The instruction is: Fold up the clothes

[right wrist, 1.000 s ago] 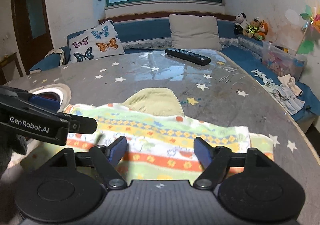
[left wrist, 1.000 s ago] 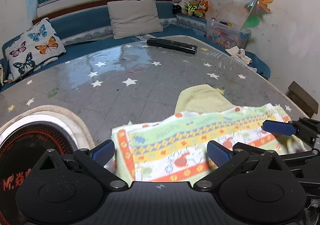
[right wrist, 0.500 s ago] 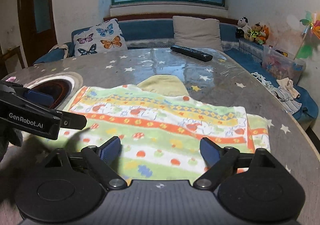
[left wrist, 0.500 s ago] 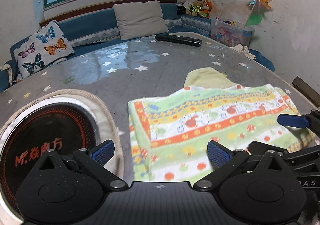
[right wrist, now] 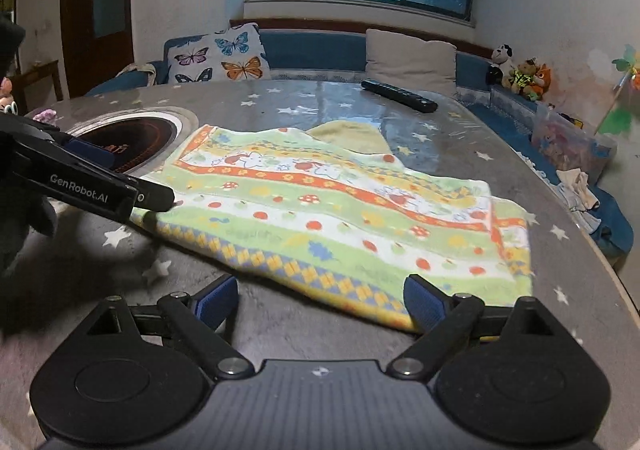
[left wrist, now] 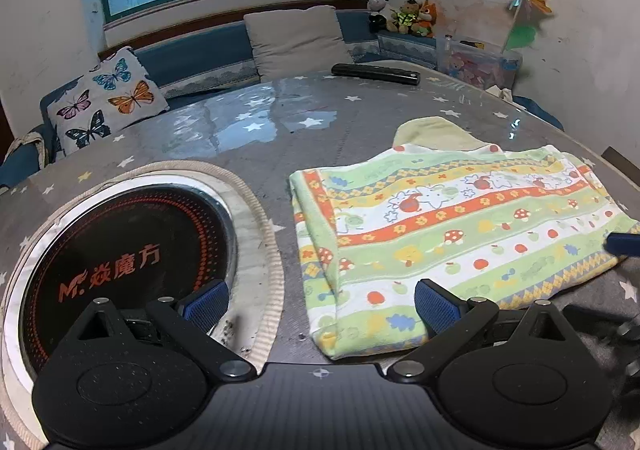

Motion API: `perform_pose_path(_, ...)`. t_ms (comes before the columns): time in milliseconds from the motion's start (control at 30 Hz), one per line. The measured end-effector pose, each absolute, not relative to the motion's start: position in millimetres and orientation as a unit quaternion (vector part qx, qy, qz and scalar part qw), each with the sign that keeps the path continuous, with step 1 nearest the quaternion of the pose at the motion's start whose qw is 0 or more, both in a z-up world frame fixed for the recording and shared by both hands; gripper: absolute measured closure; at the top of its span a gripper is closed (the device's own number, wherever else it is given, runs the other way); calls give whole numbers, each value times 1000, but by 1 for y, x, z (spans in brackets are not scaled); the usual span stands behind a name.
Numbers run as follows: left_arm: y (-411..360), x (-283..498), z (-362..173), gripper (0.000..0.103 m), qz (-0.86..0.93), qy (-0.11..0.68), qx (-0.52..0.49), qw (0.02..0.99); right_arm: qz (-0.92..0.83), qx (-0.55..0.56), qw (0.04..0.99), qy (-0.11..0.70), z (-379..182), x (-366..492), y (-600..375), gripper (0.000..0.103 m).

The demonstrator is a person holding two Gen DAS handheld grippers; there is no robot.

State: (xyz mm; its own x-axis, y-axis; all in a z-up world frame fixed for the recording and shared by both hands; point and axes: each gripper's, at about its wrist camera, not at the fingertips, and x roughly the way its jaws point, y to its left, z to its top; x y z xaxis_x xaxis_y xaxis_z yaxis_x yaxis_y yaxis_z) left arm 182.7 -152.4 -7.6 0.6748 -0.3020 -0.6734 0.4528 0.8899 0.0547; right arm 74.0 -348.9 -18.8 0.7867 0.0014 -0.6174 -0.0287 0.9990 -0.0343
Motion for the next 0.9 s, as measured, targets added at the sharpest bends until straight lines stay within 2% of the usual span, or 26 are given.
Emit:
perform_pose_path(100, -152, 183, -9, 2, -207, 347, 106, 909, -7, -5, 952, 305, -10, 69, -359, 11)
perform_pose_path(400, -146, 186, -8, 1, -197, 351, 96, 910, -46, 54, 944, 324, -18, 74, -400, 11)
perform_pose_path(900, -142, 209, -4, 1, -169, 349, 92, 917, -38, 52, 948, 312, -12, 90, -400, 11)
